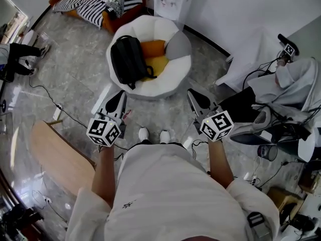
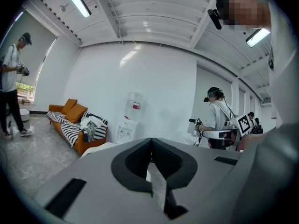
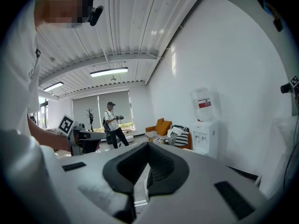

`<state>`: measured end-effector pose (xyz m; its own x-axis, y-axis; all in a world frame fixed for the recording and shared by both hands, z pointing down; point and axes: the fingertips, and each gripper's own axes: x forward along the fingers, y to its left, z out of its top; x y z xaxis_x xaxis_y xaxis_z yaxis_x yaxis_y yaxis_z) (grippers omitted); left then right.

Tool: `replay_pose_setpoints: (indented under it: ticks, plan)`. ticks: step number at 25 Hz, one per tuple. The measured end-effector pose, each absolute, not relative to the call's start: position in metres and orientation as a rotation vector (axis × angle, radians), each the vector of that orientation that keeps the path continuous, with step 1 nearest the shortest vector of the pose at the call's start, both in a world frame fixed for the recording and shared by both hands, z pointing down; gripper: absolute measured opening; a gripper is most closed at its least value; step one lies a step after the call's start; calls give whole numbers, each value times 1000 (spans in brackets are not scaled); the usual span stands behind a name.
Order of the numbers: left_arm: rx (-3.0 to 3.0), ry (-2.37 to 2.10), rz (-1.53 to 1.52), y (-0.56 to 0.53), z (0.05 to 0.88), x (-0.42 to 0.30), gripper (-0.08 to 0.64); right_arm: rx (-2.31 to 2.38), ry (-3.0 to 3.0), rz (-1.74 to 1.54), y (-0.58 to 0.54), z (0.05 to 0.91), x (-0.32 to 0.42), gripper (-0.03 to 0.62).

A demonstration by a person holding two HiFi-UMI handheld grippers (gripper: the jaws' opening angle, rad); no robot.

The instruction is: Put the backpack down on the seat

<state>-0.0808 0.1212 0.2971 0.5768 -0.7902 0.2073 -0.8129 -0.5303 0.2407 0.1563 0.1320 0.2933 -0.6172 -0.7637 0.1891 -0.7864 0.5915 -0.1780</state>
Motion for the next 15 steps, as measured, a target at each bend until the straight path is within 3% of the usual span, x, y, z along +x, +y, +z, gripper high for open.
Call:
replay_pose_setpoints:
  ticks: [15]
  plan:
    - [2467, -1378, 119, 114, 306, -93, 17, 1294, -2732, 365, 118, 305, 149, 21]
